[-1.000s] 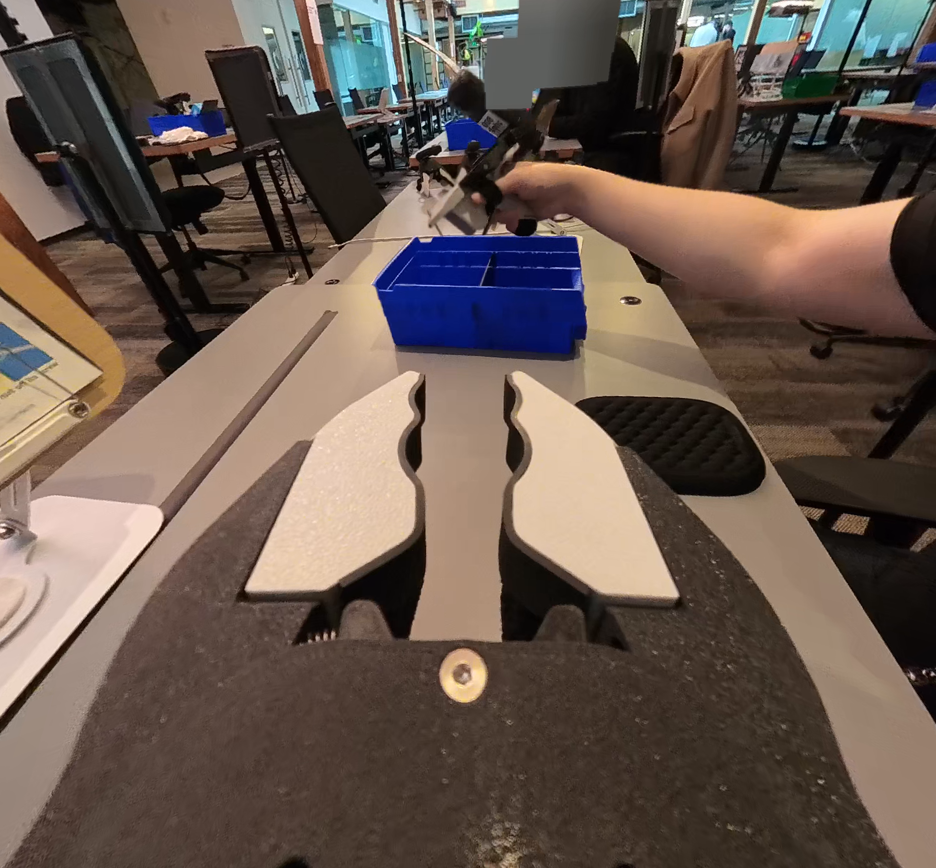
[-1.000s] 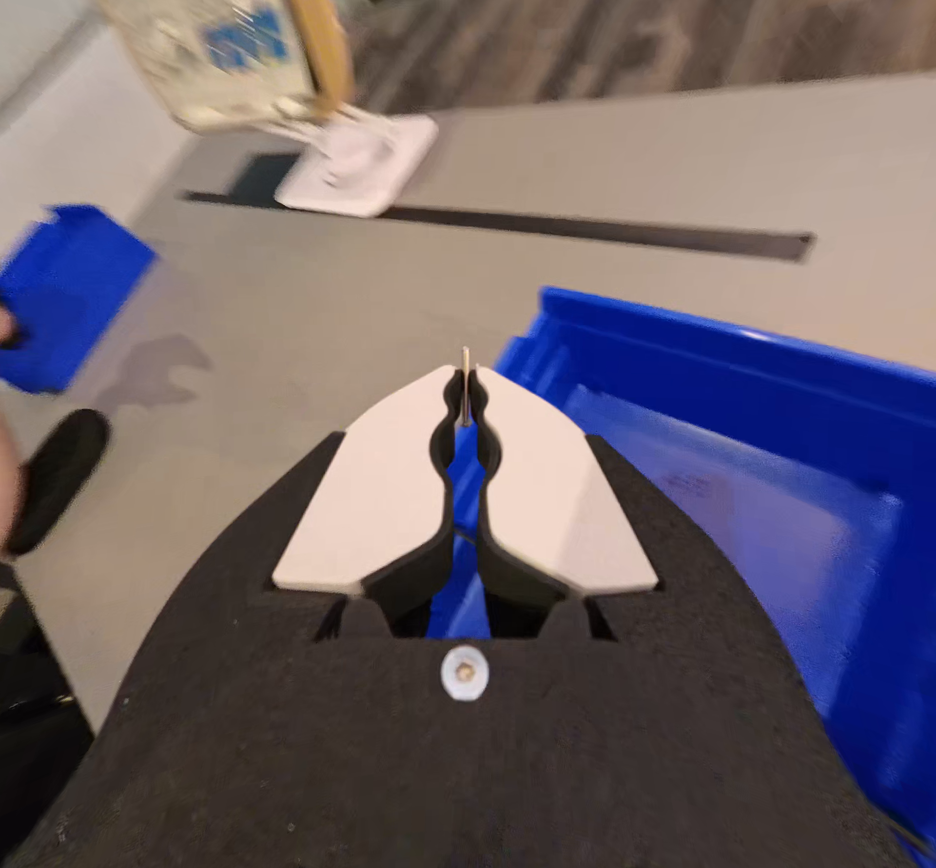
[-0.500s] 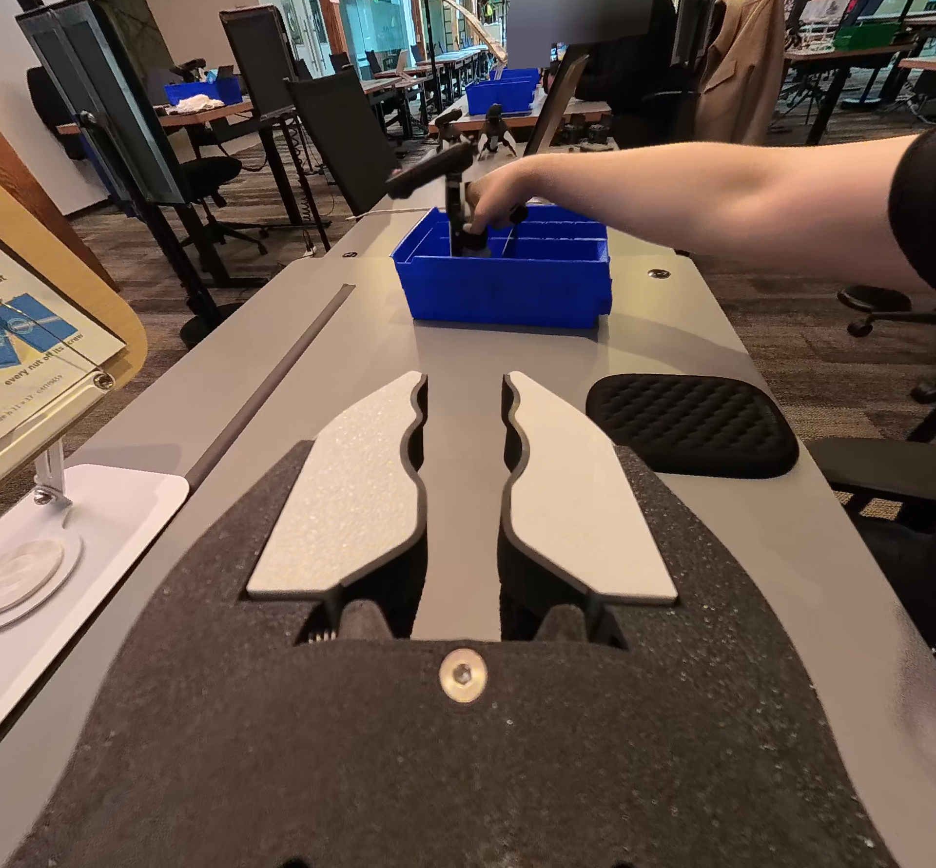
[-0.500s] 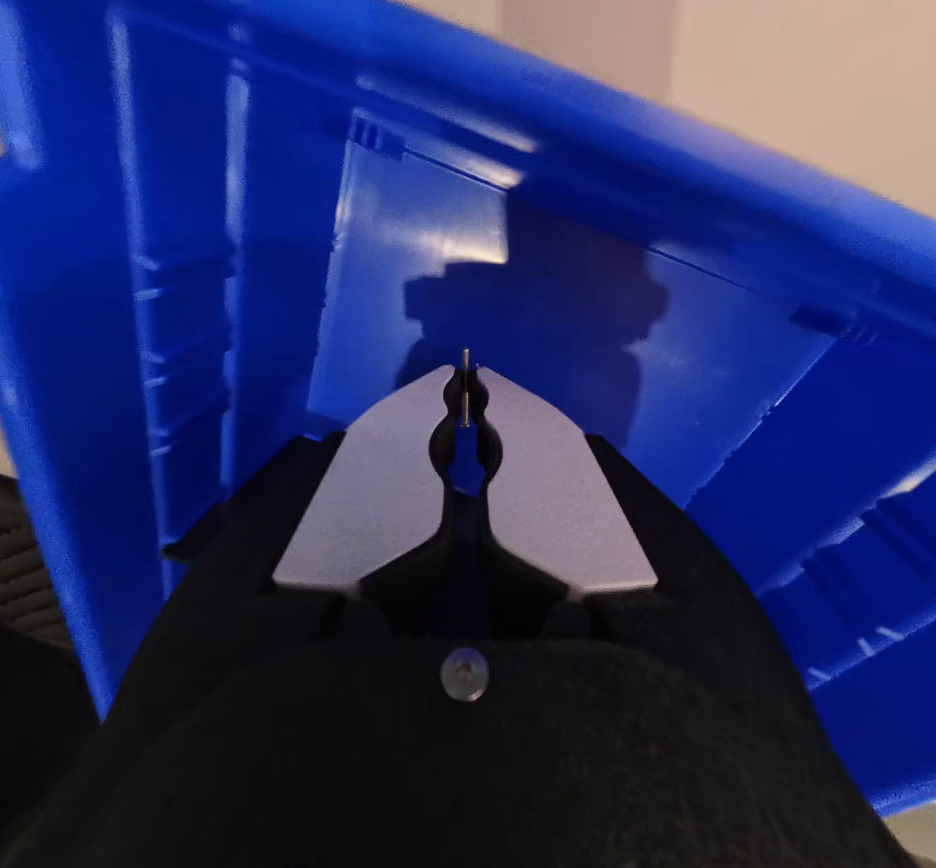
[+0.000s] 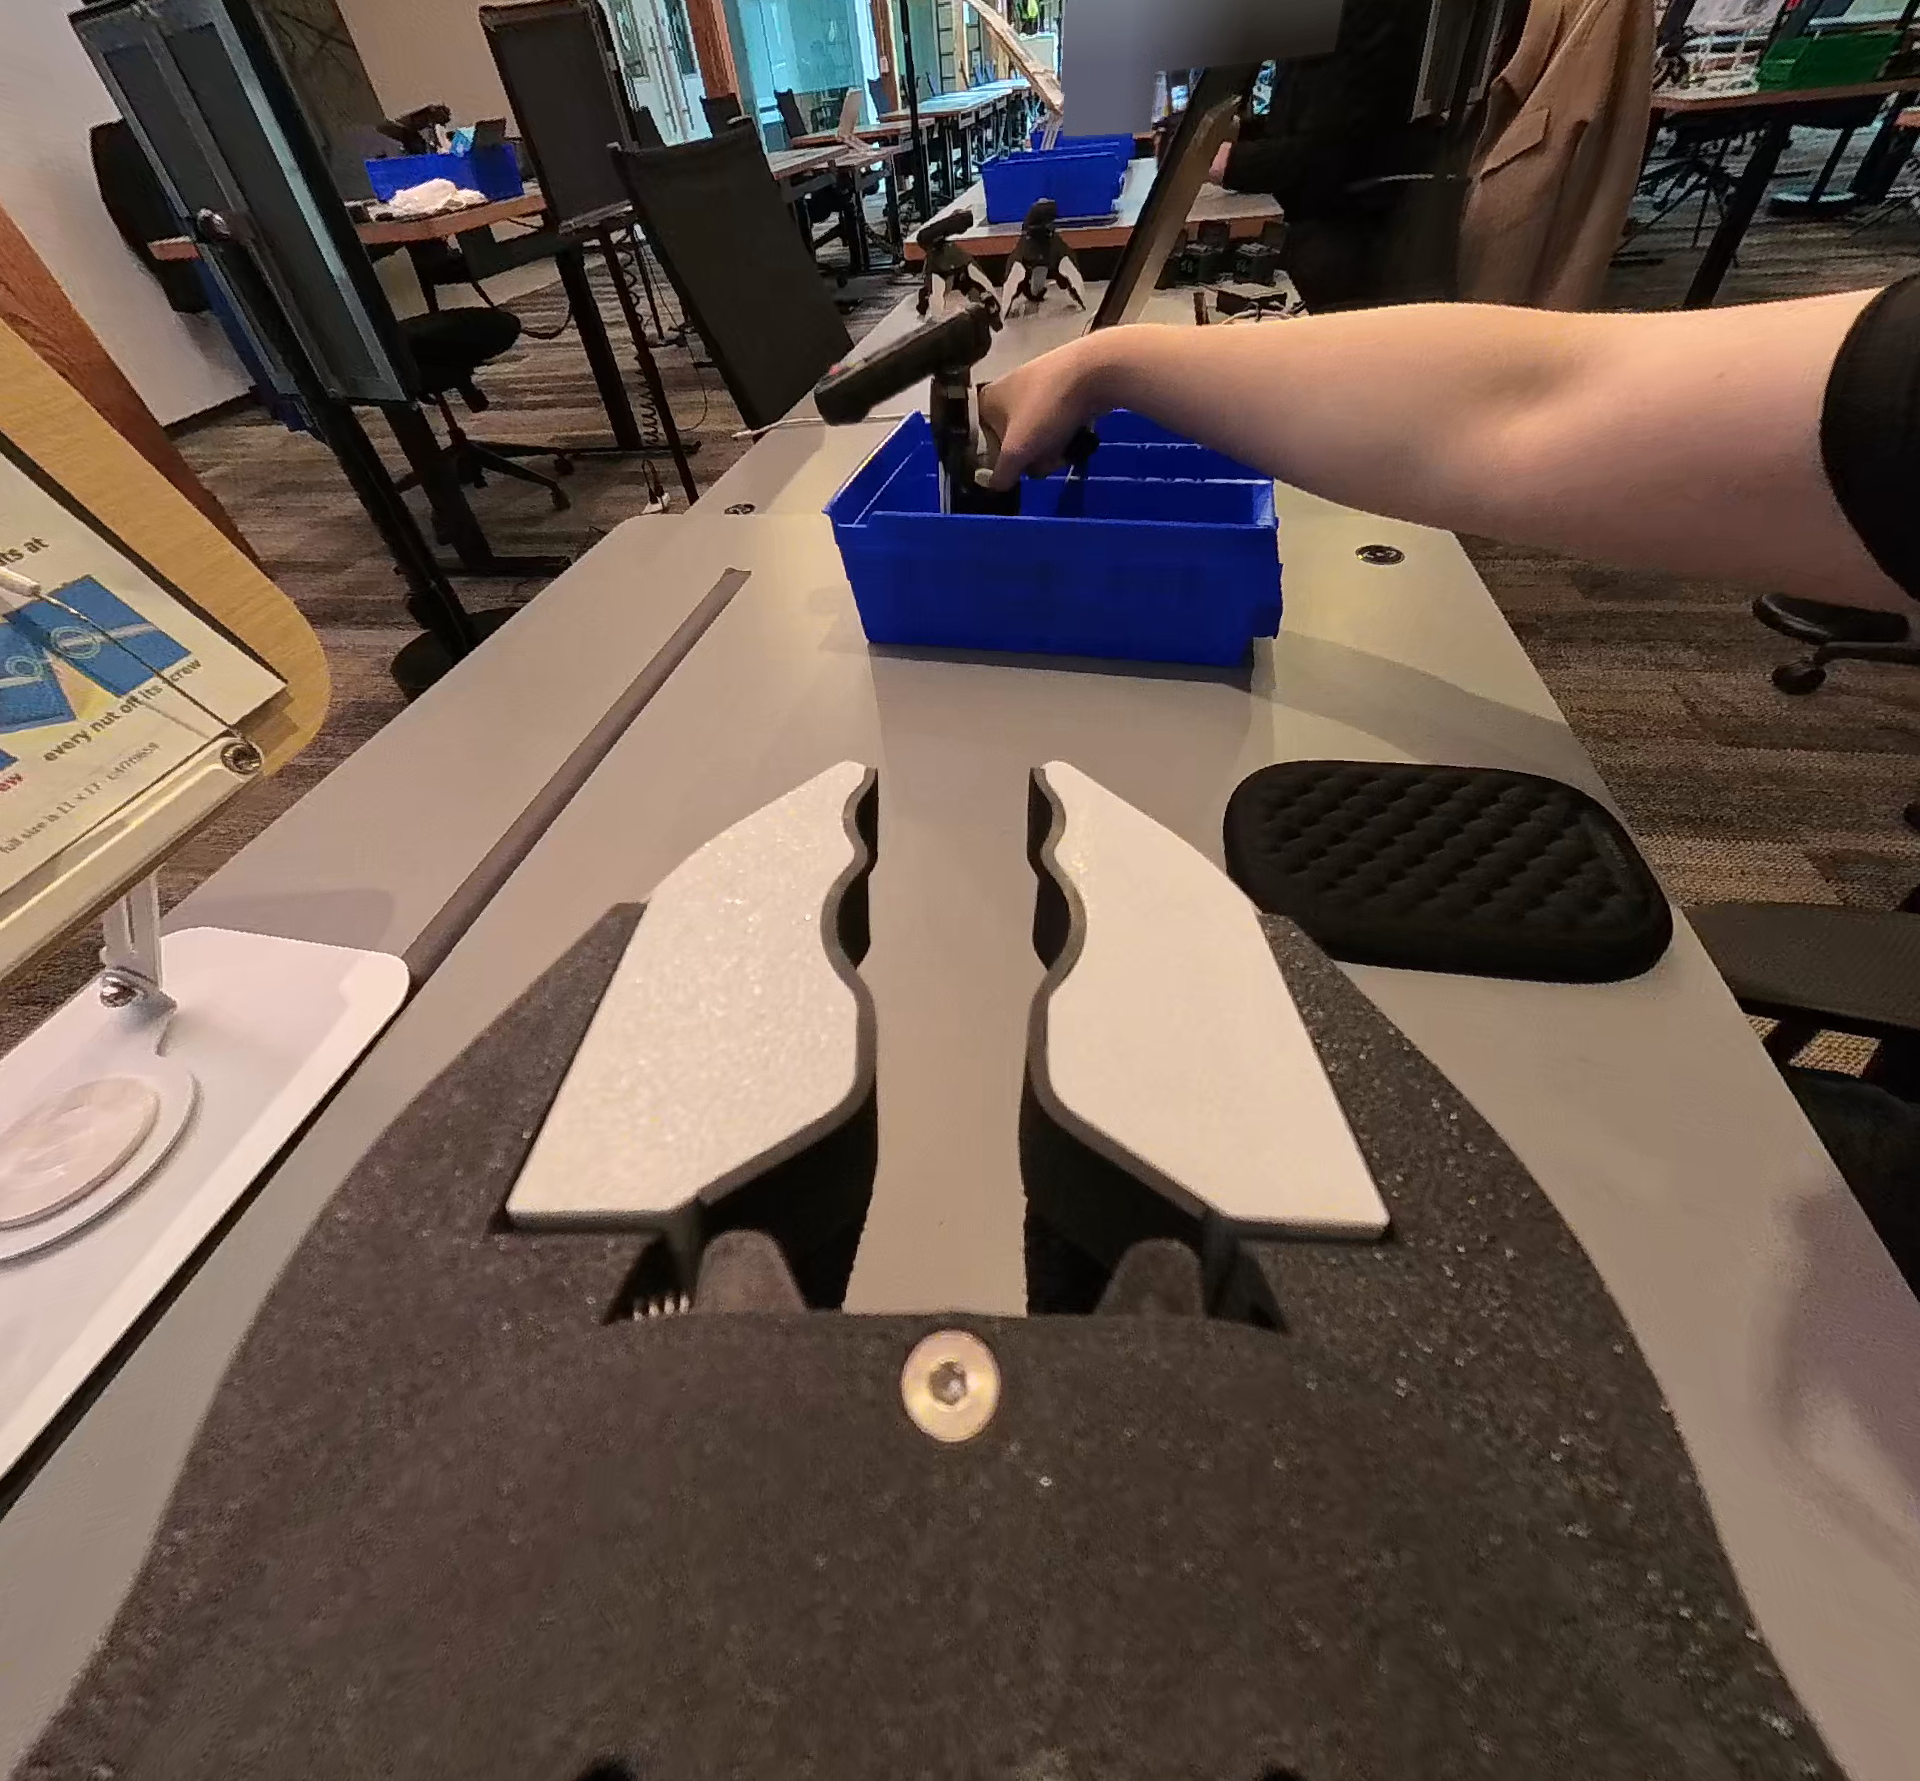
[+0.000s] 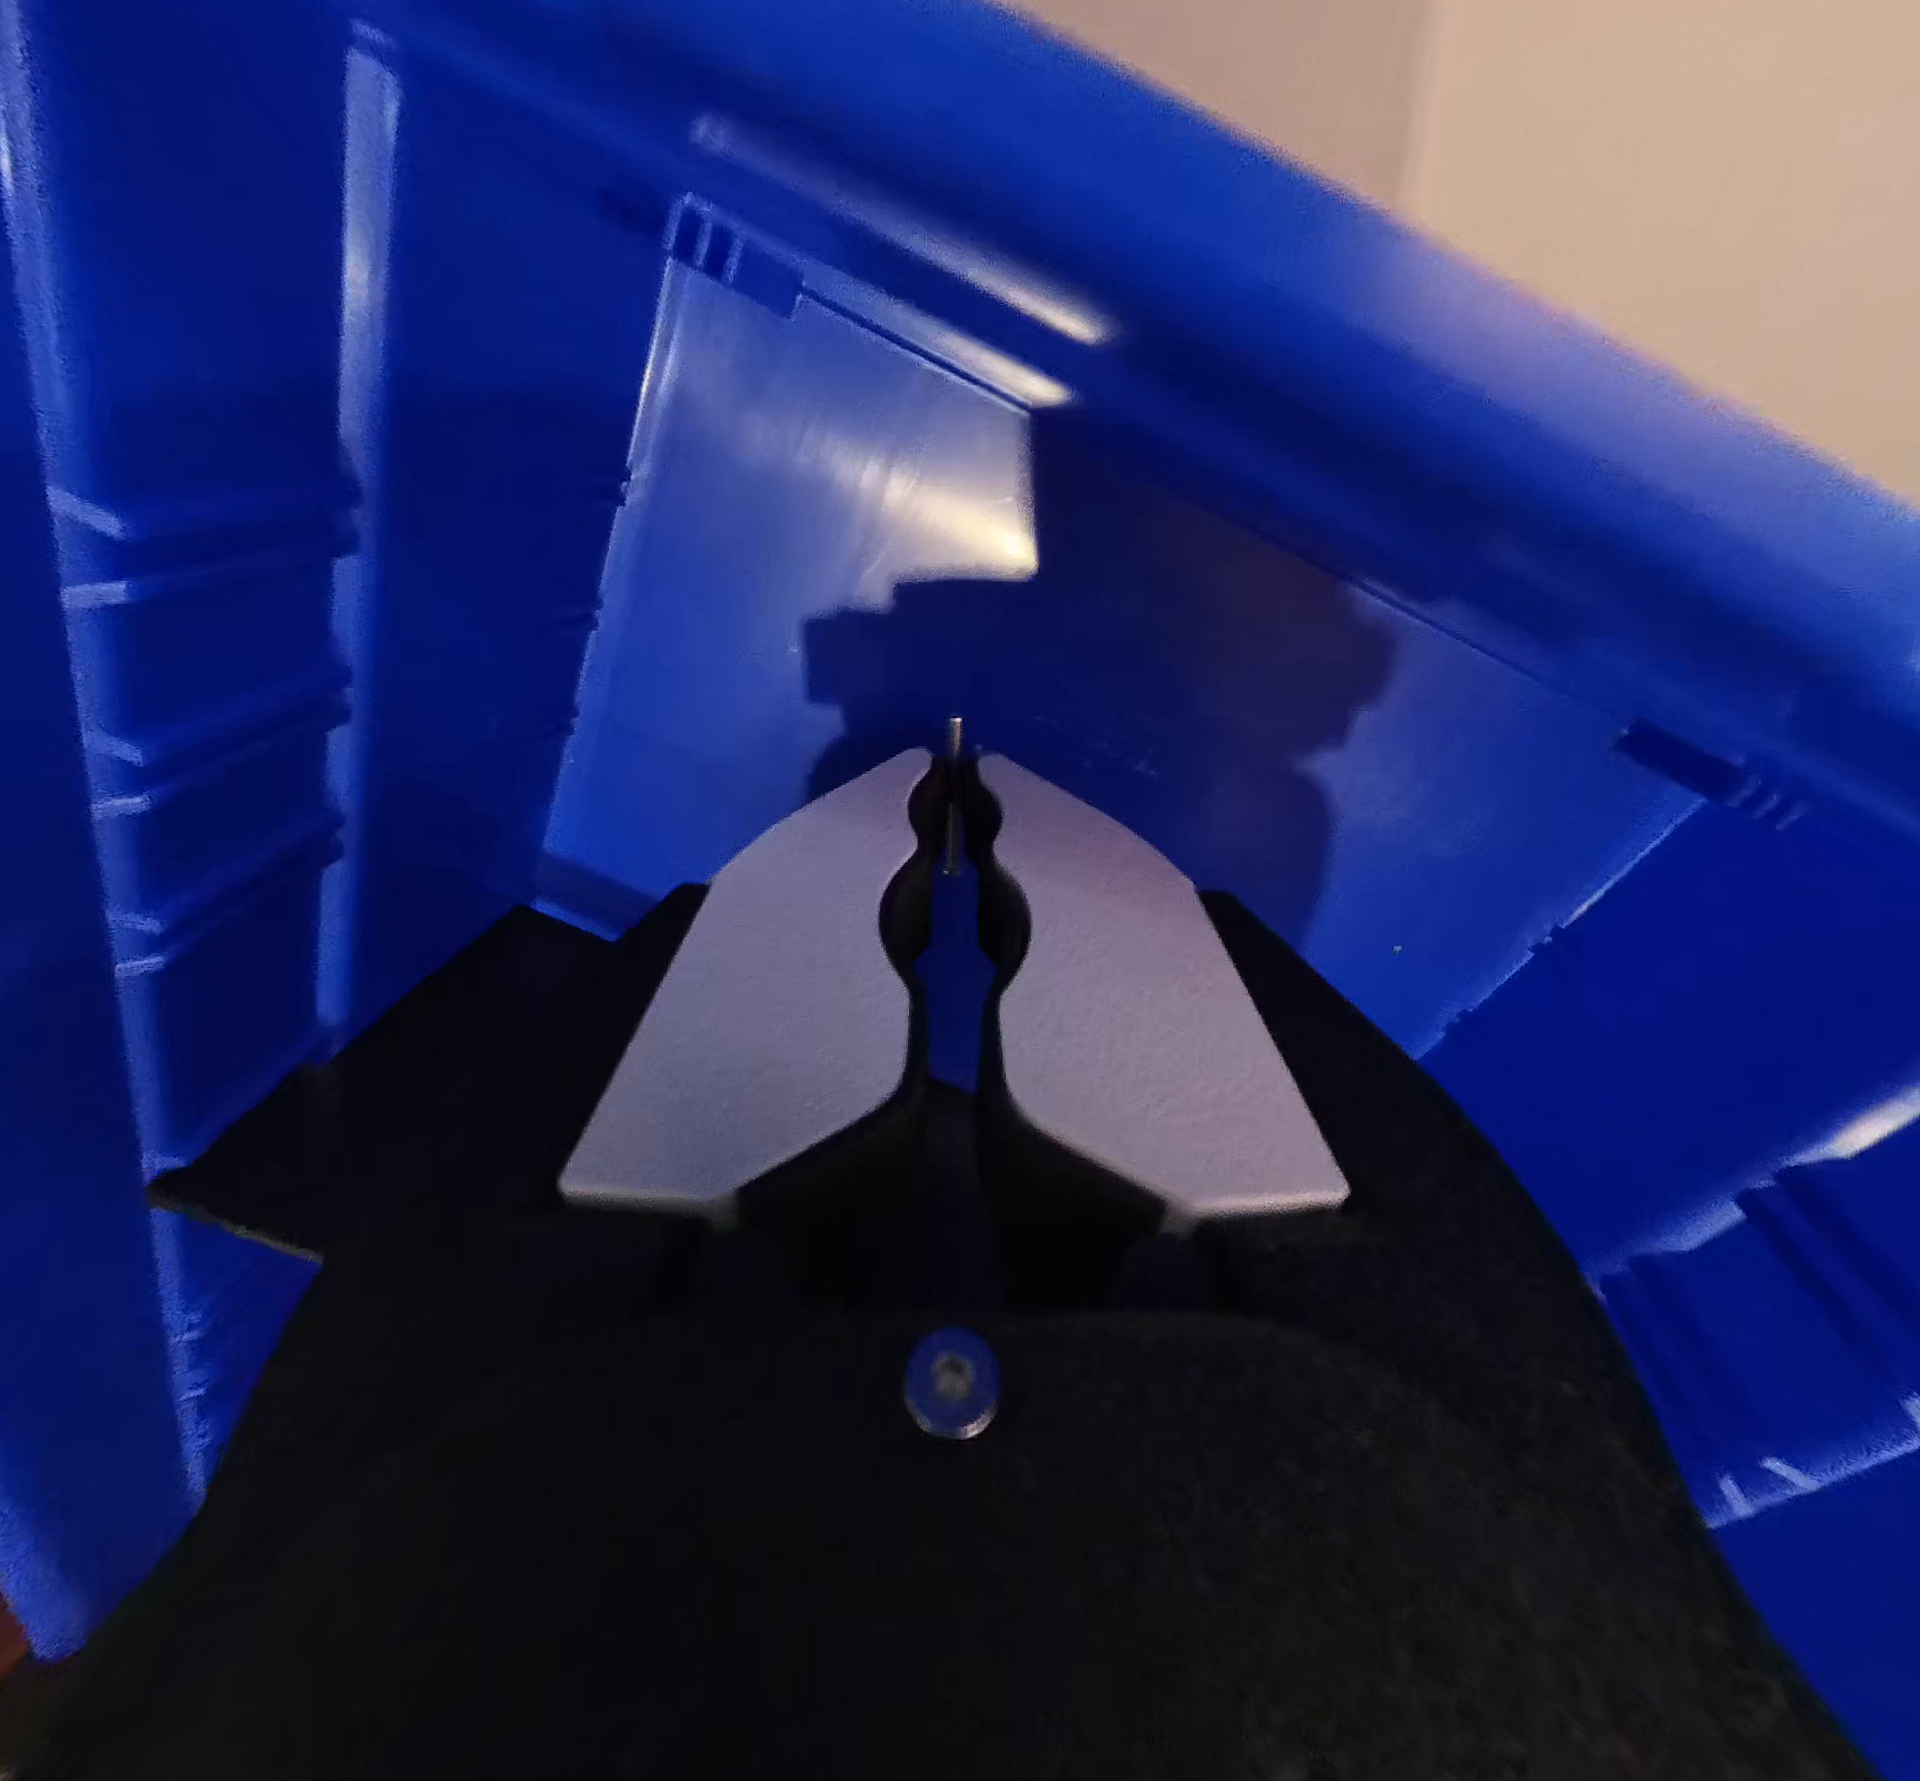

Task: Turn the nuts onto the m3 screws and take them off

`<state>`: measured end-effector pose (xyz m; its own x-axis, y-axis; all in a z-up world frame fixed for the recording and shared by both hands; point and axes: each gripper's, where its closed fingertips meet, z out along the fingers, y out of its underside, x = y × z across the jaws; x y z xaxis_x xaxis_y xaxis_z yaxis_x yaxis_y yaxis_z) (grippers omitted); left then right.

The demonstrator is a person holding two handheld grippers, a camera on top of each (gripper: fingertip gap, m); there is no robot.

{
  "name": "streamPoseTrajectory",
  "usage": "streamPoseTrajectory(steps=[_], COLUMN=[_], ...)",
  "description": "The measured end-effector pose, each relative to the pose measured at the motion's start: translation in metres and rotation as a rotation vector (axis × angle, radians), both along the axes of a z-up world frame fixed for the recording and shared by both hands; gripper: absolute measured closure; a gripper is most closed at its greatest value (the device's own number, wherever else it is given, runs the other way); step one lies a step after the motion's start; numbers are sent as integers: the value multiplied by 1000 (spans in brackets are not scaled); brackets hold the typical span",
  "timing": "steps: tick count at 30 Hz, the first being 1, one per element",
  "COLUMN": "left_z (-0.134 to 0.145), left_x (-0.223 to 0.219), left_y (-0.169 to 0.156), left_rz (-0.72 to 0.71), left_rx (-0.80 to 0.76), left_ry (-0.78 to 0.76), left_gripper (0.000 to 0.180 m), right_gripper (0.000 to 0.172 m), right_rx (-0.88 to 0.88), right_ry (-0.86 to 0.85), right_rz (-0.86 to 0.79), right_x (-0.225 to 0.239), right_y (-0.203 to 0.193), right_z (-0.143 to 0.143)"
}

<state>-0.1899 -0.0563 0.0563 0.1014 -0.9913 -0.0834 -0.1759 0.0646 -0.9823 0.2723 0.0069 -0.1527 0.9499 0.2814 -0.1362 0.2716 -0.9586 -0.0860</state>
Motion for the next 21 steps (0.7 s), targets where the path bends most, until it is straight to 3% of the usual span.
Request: streamPoseTrajectory(steps=[8,12,16,21], left_z=[3,9,14,19], left_x=[0,-5,-12,-20], left_y=[-3,-1,2,12], left_rz=[1,12,34,93], left_rx=[18,22,29,41], left_ry=[2,-22,-41,-64], left_gripper=[153,153,153,153], right_gripper=[162,165,168,165], right_rx=[34,122,385,963], right_ry=[4,-31,-66,-171], right_rz=[-8,-10,-20,35], right_x=[0,6,6,-37], right_y=[2,5,16,21], right_z=[0,23,91,237])
